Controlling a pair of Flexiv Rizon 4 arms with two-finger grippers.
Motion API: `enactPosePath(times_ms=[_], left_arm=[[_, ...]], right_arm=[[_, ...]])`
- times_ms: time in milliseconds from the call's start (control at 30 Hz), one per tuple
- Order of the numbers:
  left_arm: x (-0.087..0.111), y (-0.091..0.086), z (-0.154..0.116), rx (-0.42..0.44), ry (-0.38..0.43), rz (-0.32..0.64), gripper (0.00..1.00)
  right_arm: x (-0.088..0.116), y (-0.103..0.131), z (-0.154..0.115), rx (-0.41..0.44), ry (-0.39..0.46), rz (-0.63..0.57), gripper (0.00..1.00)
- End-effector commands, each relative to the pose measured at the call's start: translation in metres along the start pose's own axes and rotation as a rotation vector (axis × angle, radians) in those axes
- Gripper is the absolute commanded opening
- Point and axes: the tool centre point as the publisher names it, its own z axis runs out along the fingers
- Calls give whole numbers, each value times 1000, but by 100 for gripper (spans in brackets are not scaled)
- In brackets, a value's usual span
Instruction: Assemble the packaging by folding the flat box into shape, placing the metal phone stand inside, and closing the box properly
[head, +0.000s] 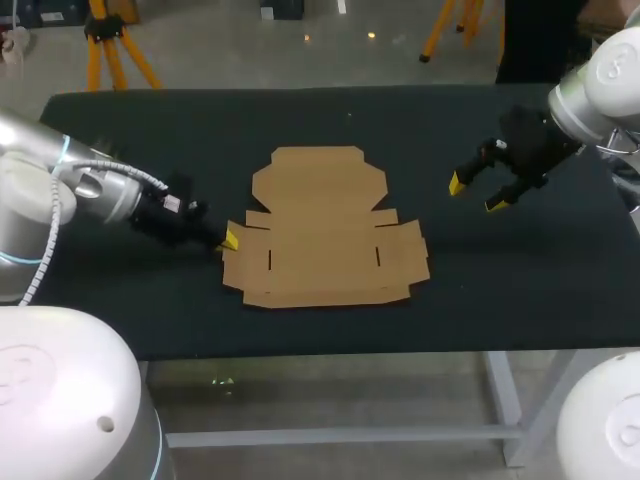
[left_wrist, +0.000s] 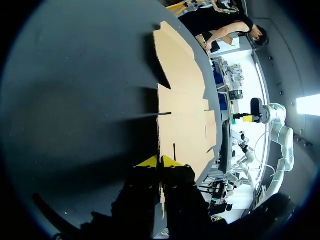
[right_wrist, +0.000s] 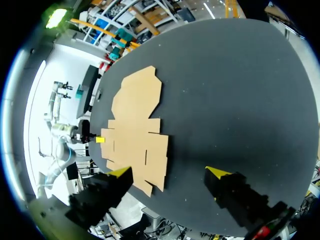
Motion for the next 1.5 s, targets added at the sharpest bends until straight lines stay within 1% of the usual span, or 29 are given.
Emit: enactPosePath(times_ms=[33,167,333,433,600,633,767,933,967,1033,1100,1200,1333,1367,1400,1433,1467,1500], left_arm=[[-3,-7,1,-19,3,0,99],[0,-10,-9,3,-5,15,100],[16,-24,-40,65,-92,66,100],[20,-35,-62,93,-140,78,100],[26,-52,-85,99,-197,92,100],[28,-54,-88,85,-206,97,100],[31,-63,-100,72,-236,124,100],[32,-74,-110,11,-229,145,100],[33,-76,-111,12,-225,145,100],[34,-78,-112,-22,-208,147,100],[35,-80,-114,-23,-221,113,100],[36,-82,-116,-29,-219,92,100],[40,-81,-119,-22,-219,83,100],[41,-79,-119,-18,-221,78,76],[42,-78,-119,-17,-221,78,49],[44,-77,-119,-16,-221,76,7],[45,-75,-118,-13,-224,76,0],[46,-74,-117,-12,-226,75,0]], right_arm=[[0,1,-1,5,1,0,100],[0,1,-1,5,1,0,100],[0,1,-1,5,1,0,100],[0,1,-1,5,1,0,100],[0,1,-1,5,1,0,100],[0,1,-1,5,1,0,100],[0,1,-1,5,1,0,100],[0,1,-1,5,1,0,100],[0,1,-1,5,1,0,100],[0,1,-1,5,1,0,100],[0,1,-1,5,1,0,100],[2,14,-3,-2,1,12,100],[5,30,-5,-31,-16,15,100],[6,35,-5,-42,-26,17,100],[6,37,-5,-42,-26,17,100],[6,42,-4,-46,-24,14,100],[8,44,-3,-60,-31,11,100],[9,47,-2,-61,-31,9,100]])
